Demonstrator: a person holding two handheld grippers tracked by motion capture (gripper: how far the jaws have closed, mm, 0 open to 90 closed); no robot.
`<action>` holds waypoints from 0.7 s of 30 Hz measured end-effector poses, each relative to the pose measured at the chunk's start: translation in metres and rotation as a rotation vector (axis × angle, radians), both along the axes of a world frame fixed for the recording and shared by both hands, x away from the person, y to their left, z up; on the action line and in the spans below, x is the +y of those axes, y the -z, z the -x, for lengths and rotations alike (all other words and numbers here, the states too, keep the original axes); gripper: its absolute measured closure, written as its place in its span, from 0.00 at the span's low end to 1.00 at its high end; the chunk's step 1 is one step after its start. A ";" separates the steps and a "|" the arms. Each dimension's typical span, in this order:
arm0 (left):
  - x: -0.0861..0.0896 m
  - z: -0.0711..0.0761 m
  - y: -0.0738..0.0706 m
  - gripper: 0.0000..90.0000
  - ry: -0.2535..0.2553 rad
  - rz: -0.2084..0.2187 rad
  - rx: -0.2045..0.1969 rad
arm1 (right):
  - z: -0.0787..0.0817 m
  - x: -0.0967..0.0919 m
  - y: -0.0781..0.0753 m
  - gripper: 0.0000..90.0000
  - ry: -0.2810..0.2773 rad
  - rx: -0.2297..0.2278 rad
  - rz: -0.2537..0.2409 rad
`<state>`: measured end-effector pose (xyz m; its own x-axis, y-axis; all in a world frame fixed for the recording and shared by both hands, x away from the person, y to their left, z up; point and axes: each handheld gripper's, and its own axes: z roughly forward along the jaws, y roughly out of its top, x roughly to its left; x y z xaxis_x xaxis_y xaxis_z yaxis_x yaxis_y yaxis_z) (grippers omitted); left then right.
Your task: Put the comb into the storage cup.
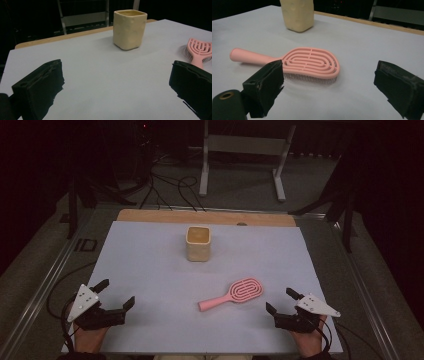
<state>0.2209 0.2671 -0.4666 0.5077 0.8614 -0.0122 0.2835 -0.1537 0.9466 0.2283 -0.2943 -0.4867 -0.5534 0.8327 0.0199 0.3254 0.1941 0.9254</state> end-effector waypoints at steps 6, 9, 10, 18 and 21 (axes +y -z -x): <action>-0.002 0.000 0.000 0.00 -0.009 -0.011 -0.002 | -0.001 0.000 0.002 0.10 0.000 0.010 -0.003; -0.003 -0.001 0.001 0.00 -0.013 -0.016 0.008 | -0.002 0.000 0.003 0.10 -0.002 0.011 -0.001; -0.003 -0.001 0.001 0.00 -0.015 -0.014 0.007 | -0.003 0.000 0.003 0.10 -0.002 0.010 0.001; -0.006 -0.002 0.000 0.00 -0.019 -0.026 0.007 | -0.004 0.000 0.004 0.10 0.001 0.013 -0.006; -0.009 -0.003 -0.001 0.00 -0.017 -0.034 0.009 | -0.005 0.000 0.005 0.10 -0.001 0.012 -0.004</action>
<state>0.2243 0.2584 -0.4661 0.4932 0.8698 0.0123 0.2950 -0.1805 0.9383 0.2335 -0.2946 -0.4918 -0.5539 0.8320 0.0301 0.3367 0.1908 0.9221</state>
